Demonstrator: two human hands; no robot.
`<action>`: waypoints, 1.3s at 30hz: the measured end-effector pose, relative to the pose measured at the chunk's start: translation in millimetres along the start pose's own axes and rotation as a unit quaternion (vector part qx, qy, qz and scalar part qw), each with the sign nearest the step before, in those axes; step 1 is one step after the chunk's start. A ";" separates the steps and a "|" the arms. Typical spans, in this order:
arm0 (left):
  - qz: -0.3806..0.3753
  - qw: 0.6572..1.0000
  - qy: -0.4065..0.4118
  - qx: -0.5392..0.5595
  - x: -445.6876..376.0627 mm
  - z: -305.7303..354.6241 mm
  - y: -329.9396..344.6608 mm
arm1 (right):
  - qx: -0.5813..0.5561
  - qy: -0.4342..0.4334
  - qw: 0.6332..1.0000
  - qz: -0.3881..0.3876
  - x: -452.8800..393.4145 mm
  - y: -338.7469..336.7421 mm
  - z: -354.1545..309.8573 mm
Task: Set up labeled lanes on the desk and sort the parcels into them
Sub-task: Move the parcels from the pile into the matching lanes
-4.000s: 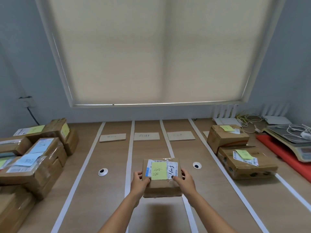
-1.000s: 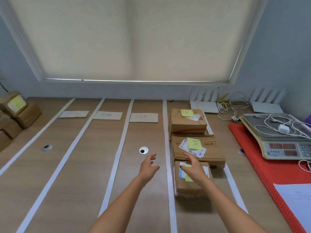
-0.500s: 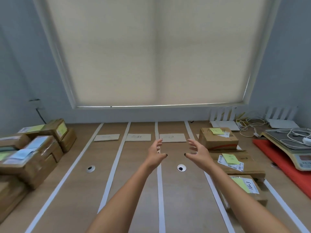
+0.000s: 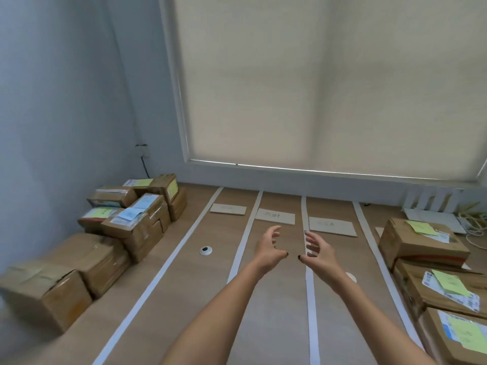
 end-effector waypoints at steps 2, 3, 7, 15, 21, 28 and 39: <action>0.007 1.000 -0.004 0.002 -4.0 -12.9 -20.7 | 0.006 -0.005 1.000 -0.012 -5.1 26.0 -7.5; 0.005 1.000 -0.005 0.003 -6.9 -20.4 -30.2 | 0.011 -0.007 1.000 -0.017 -7.9 39.6 -11.5; 0.004 1.000 0.000 0.013 -26.0 -46.8 -75.0 | 0.023 -0.019 0.999 -0.028 -25.8 95.9 -28.7; -0.057 0.998 -0.006 0.010 -58.2 -100.9 -174.4 | -0.018 0.025 0.999 0.031 -58.1 204.6 -68.5; -0.059 0.998 -0.028 0.011 -54.1 -136.7 -254.6 | -0.045 0.037 0.998 0.015 -49.3 291.9 -100.5; -0.025 0.999 -0.031 0.032 -42.8 -153.9 -345.1 | -0.055 0.049 0.997 -0.016 -53.3 357.0 -142.7; 0.205 0.974 -0.097 -0.010 18.0 -235.0 -608.8 | -0.081 -0.015 0.975 -0.206 -47.4 564.2 -251.6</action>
Point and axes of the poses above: each hand's wrist, its own x-axis away from the middle knuckle, its own y-axis out of the palm, z = x × y, the point moved 9 cm from there along -x, towards the middle knuckle, and after that the axes turned 5 degrees about x, right-handed, at the moved point
